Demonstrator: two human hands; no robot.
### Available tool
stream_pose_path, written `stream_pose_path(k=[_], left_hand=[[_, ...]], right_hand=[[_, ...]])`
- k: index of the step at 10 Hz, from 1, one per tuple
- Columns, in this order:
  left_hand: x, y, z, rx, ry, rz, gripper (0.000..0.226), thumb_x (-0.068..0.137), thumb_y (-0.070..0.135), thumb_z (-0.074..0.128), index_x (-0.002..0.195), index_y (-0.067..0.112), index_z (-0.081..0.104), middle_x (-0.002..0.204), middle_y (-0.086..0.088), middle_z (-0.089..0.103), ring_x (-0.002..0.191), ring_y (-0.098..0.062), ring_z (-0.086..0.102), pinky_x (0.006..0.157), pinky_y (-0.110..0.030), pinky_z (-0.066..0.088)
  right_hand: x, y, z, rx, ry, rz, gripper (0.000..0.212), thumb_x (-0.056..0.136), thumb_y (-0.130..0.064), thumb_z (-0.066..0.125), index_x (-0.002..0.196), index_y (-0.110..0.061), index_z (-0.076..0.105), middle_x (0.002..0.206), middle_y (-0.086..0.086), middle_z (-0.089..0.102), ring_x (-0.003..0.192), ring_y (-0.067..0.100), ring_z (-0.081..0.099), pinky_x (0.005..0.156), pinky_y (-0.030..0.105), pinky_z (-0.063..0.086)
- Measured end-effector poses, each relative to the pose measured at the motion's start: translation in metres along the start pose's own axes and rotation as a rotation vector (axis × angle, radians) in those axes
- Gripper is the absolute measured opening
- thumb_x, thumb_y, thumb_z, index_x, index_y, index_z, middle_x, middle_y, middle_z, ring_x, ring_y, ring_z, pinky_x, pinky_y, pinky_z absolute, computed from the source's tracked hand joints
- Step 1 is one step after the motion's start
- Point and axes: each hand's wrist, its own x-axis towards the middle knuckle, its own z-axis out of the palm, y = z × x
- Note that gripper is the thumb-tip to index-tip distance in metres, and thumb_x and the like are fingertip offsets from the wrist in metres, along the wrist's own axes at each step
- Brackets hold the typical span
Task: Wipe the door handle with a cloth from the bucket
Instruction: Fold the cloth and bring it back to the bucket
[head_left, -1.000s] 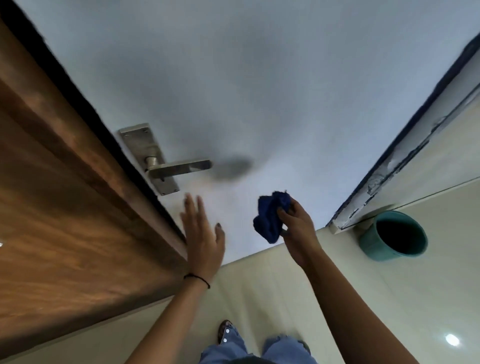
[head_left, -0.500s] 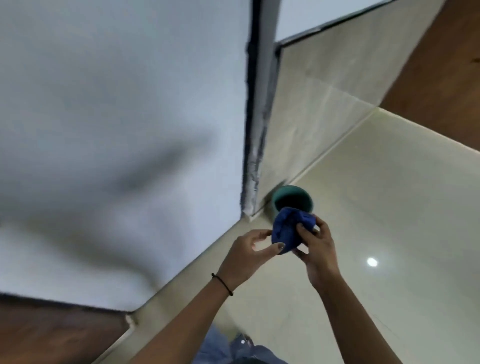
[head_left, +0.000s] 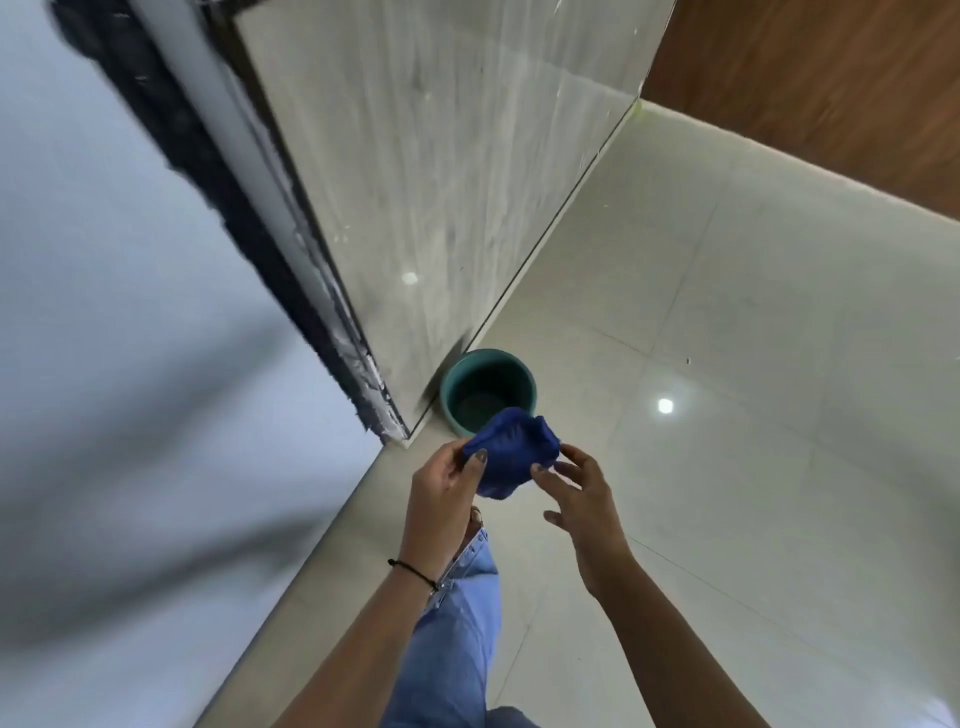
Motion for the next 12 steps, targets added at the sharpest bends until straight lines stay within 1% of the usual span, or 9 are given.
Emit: stream_pose_path(k=[1,3,4,6,7,8,9,10,12], left_hand=[[0.083,-0.010,0.015,-0.003,-0.020,-0.116,0.015,0.093,0.017,0.054,0.085,0.027,0.062,0.082,0.006,0.068,0.075,-0.004,0.064,0.064,-0.017,0.050],[0.236,-0.096,0.049,-0.152,-0.007,-0.427,0.027,0.083,0.043,0.060,0.098,0.022,0.070,0.103,-0.011,0.072,0.102,-0.033,0.065,0.088,-0.054,0.051],[0.303,-0.158,0.069,-0.241,0.025,-0.557,0.031,0.089,0.025,0.061,0.113,0.006,0.061,0.117,-0.023,0.064,0.113,-0.038,0.059,0.099,-0.058,0.044],[0.432,-0.319,0.110,-0.148,-0.001,-0.593,0.039,0.077,-0.004,0.061,0.114,0.009,0.056,0.126,-0.019,0.060,0.118,-0.031,0.056,0.104,-0.050,0.042],[0.486,-0.400,0.135,0.008,0.052,-0.651,0.078,0.068,-0.003,0.060,0.142,0.003,0.034,0.140,-0.017,0.047,0.129,-0.028,0.047,0.111,-0.045,0.034],[0.532,-0.463,0.156,0.127,0.127,-0.714,0.075,0.076,-0.017,0.047,0.145,0.004,0.027,0.141,-0.018,0.046,0.128,-0.027,0.046,0.109,-0.038,0.036],[0.557,-0.502,0.168,0.257,0.180,-0.744,0.058,0.080,-0.013,0.046,0.136,0.001,0.040,0.132,-0.023,0.053,0.121,-0.032,0.052,0.102,-0.038,0.042],[0.568,-0.526,0.176,0.342,0.138,-0.836,0.044,0.085,-0.008,0.048,0.129,-0.002,0.048,0.125,-0.023,0.057,0.115,-0.034,0.055,0.093,-0.037,0.046],[0.561,-0.529,0.172,0.367,0.085,-0.858,0.033,0.088,0.000,0.047,0.120,0.002,0.056,0.119,-0.019,0.062,0.107,-0.033,0.059,0.084,-0.034,0.047]], right_hand=[[0.080,-0.019,-0.003,-0.225,-0.078,0.016,0.067,0.081,-0.031,0.073,0.139,-0.030,0.040,0.138,-0.008,0.043,0.126,0.015,0.044,0.102,0.036,0.043],[0.251,-0.022,-0.007,-0.320,-0.260,0.089,0.023,0.085,-0.007,0.066,0.107,-0.014,0.069,0.106,0.005,0.073,0.092,0.011,0.067,0.074,0.013,0.052],[0.344,0.014,0.002,-0.352,-0.238,0.134,0.017,0.086,-0.005,0.065,0.101,-0.010,0.071,0.095,0.012,0.075,0.078,0.014,0.067,0.073,0.022,0.052],[0.535,0.145,0.040,-0.390,-0.115,0.210,0.016,0.090,-0.009,0.062,0.089,-0.025,0.066,0.074,-0.006,0.070,0.066,0.010,0.064,0.061,0.027,0.052],[0.613,0.213,0.060,-0.429,-0.049,0.271,0.016,0.091,-0.014,0.058,0.104,-0.013,0.066,0.089,0.005,0.070,0.087,0.026,0.066,0.085,0.046,0.055],[0.675,0.263,0.081,-0.481,0.009,0.337,0.036,0.094,-0.009,0.052,0.129,-0.003,0.056,0.122,0.020,0.064,0.115,0.034,0.060,0.098,0.039,0.045],[0.717,0.301,0.097,-0.504,0.063,0.458,0.038,0.096,-0.005,0.043,0.133,-0.001,0.051,0.135,0.021,0.055,0.124,0.034,0.053,0.105,0.040,0.040],[0.739,0.326,0.105,-0.596,0.039,0.544,0.040,0.100,-0.003,0.032,0.138,0.001,0.043,0.142,0.020,0.048,0.128,0.032,0.048,0.107,0.039,0.038],[0.719,0.309,0.105,-0.721,-0.099,0.615,0.039,0.095,-0.005,0.045,0.133,0.003,0.050,0.135,0.020,0.055,0.123,0.033,0.055,0.092,0.034,0.047]])
